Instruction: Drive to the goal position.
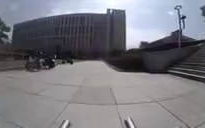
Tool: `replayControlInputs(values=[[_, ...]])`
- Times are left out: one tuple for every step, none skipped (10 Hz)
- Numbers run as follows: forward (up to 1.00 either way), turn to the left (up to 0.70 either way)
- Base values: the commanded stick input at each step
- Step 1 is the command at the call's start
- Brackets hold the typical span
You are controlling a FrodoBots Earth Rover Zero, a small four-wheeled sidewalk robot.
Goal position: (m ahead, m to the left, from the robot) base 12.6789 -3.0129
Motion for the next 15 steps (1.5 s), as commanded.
replayControlInputs(values=[[0.85,-0.34],[0.85,-0.34],[0.85,-0.32],[0.85,-0.01],[0.85,0.0],[0.85,0.0],[0.85,0.0],[0.85,0.0],[0.85,0.0],[0.85,0.0],[0.85,0.0],[0.85,0.0],[0.85,0.0],[0.85,0.0],[0.85,0.0]])
